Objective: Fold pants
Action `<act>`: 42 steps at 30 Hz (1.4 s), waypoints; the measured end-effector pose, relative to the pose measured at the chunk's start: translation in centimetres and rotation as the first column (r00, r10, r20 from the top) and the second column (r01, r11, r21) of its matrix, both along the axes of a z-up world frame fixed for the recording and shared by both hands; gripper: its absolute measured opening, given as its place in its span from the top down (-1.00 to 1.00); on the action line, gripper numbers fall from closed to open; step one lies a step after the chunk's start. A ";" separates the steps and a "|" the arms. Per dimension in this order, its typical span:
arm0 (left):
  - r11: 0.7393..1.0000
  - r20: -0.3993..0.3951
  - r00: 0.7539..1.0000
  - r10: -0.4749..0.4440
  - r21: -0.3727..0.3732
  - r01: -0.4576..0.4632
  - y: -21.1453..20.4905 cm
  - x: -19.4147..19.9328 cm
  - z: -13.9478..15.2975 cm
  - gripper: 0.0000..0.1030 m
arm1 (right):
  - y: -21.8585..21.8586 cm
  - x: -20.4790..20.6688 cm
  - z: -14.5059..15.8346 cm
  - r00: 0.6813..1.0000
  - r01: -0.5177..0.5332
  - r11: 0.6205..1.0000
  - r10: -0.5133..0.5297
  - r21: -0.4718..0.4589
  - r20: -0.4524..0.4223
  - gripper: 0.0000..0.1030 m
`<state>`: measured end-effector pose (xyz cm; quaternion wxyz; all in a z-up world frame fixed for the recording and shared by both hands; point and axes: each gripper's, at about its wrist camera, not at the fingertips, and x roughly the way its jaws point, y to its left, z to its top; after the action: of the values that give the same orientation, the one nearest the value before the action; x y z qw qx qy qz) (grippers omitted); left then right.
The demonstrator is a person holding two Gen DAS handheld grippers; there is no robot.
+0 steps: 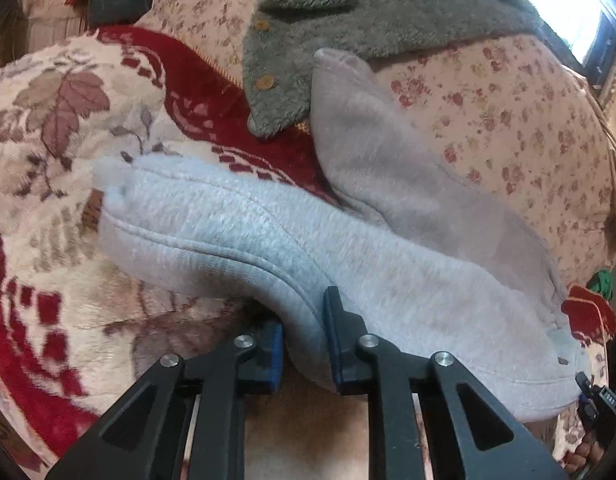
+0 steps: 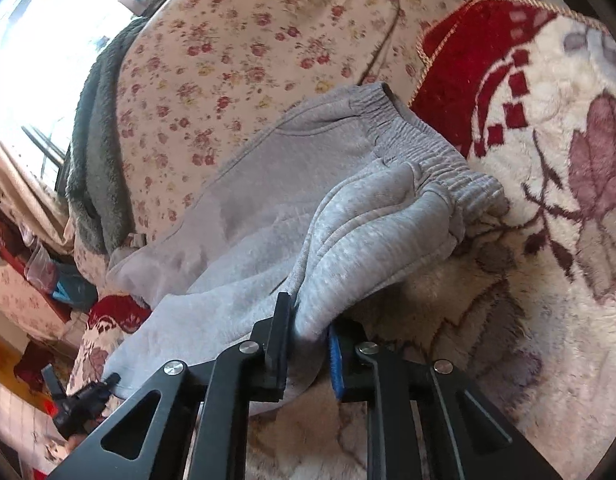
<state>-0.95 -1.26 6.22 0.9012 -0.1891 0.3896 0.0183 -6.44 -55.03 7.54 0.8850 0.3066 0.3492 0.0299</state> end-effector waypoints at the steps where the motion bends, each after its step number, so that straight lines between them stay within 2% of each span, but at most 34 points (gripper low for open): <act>1: 1.000 0.004 1.000 -0.004 0.003 0.004 0.1 -0.3 0.3 0.66 | 0.2 -0.4 0.3 1.000 -0.005 1.000 0.005 -0.007 0.003 0.70; 7: 1.000 0.021 0.999 -0.025 0.004 0.025 0.9 -3.0 1.1 0.66 | 0.6 -3.0 1.9 0.999 -0.037 0.999 0.038 -0.034 0.006 0.71; 13: 0.999 0.011 0.999 -0.037 0.005 0.037 1.7 -6.0 0.5 0.66 | 1.5 -6.6 2.4 0.997 -0.078 0.995 0.077 -0.054 -0.018 0.71; 16: 0.999 -0.011 0.999 -0.043 0.007 0.043 1.9 -7.1 -0.6 0.66 | 1.8 -8.2 1.8 0.994 -0.096 0.993 0.093 -0.068 -0.048 0.71; 19: 0.999 -0.045 0.998 -0.037 -0.020 0.036 2.2 -7.5 -1.9 0.66 | 1.7 -8.8 0.2 0.991 -0.097 0.993 0.091 -0.063 -0.100 0.71; 22: 0.997 -0.050 0.999 -0.015 -0.071 0.012 2.9 -7.9 -2.4 0.57 | 1.1 -8.8 -1.2 0.986 -0.075 0.997 0.071 -0.020 -0.148 0.61; 23: 0.997 -0.048 0.999 -0.006 -0.083 0.002 3.2 -8.1 -2.4 0.47 | 1.0 -8.8 -1.4 0.985 -0.063 0.998 0.062 -0.003 -0.160 0.60; 24: 0.996 -0.043 0.999 0.004 -0.084 -0.007 3.4 -8.3 -2.2 0.30 | 1.0 -8.8 -1.5 0.981 -0.063 0.998 0.061 -0.003 -0.182 0.53; 25: 0.997 -0.035 0.999 0.021 -0.075 -0.023 3.8 -8.6 -1.9 0.18 | 1.1 -8.7 -1.5 0.976 -0.070 0.998 0.066 -0.012 -0.207 0.36; 26: 0.997 -0.027 0.999 0.035 -0.071 -0.037 4.2 -8.8 -1.7 -0.06 | 1.2 -8.7 -1.3 0.971 -0.082 0.996 0.076 -0.020 -0.226 0.25; 27: 0.996 -0.023 0.999 0.046 -0.078 -0.047 4.7 -8.9 -1.5 -0.22 | 1.3 -8.9 -1.2 0.968 -0.098 0.995 0.091 -0.019 -0.235 -0.03; 28: 0.995 -0.019 0.998 0.056 -0.086 -0.057 5.2 -9.1 -1.3 -0.27 | 1.5 -9.2 -1.0 0.965 -0.117 0.993 0.110 -0.017 -0.240 -0.33; 29: 0.994 -0.015 0.997 0.071 -0.084 -0.072 5.7 -9.2 -1.0 -0.30 | 1.9 -9.5 -0.8 0.961 -0.142 0.990 0.132 -0.022 -0.243 -0.41; 31: 0.992 -0.006 0.994 0.106 -0.068 -0.106 6.9 -9.2 -0.6 -0.31 | 3.0 -10.0 -0.4 0.949 -0.203 0.978 0.184 -0.051 -0.255 -0.42; 33: 0.986 -0.011 0.989 0.148 -0.083 -0.148 8.5 -9.0 -0.6 -0.39 | 4.8 -10.1 0.1 0.930 -0.286 0.956 0.261 -0.065 -0.259 -0.42; 36: 0.970 -0.059 0.976 0.208 -0.119 -0.214 10.9 -8.4 -1.4 -0.40 | 8.2 -9.4 1.0 0.902 -0.390 0.918 0.366 -0.071 -0.228 -0.42; 38: 0.965 -0.083 0.970 0.230 -0.113 -0.239 11.8 -8.0 -2.1 -0.40 | 10.6 -8.4 1.3 0.885 -0.440 0.896 0.420 -0.064 -0.203 -0.42; 42: 0.960 -0.120 0.962 0.247 -0.107 -0.260 12.9 -7.3 -3.5 -0.40 | 16.4 -5.4 0.4 0.822 -0.554 0.830 0.532 -0.067 -0.204 -0.42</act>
<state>-8.25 11.60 2.69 0.8562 -0.2910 0.4097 0.1197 -11.80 -38.62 7.98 0.8223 0.1404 0.5004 0.2320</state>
